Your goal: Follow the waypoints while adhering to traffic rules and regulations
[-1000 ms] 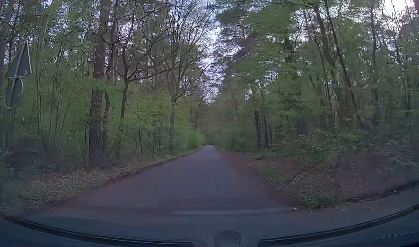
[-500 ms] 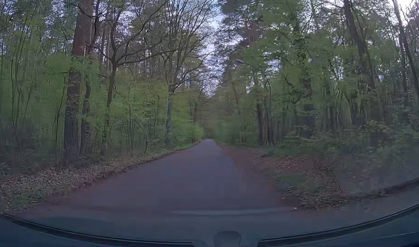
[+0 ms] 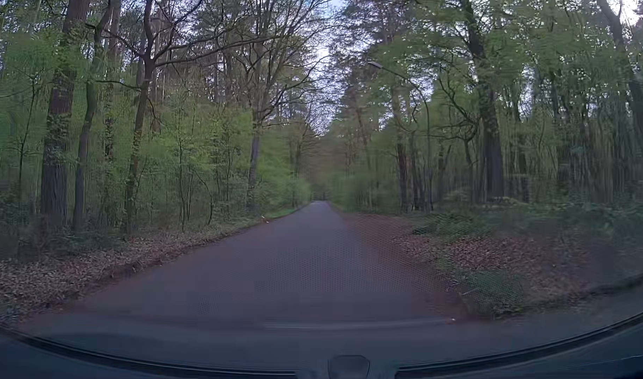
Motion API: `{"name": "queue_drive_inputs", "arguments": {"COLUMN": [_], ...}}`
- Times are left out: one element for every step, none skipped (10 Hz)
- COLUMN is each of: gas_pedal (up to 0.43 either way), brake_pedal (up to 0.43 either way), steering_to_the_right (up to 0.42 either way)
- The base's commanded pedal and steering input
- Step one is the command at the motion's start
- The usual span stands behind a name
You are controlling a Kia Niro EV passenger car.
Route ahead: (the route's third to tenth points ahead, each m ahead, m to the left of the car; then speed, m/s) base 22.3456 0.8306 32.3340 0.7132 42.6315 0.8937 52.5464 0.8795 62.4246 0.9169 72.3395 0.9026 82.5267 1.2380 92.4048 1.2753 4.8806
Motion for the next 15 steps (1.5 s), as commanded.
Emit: {"name": "queue_drive_inputs", "arguments": {"gas_pedal": [0.11, 0.11, 0.118, 0.118, 0.118, 0.118, 0.118, 0.118, 0.118, 0.118, 0.118, 0.118, 0.118, 0.118, 0.118], "brake_pedal": [0.0, 0.0, 0.0, 0.0, 0.0, 0.0, 0.0, 0.0, 0.0, 0.0, 0.0, 0.0, 0.0, 0.0, 0.0], "steering_to_the_right": [0.002, 0.001, 0.001, 0.001, 0.001, 0.001, 0.001, 0.001, 0.001, 0.001, 0.004, 0.006, 0.006, 0.006, 0.009]}}
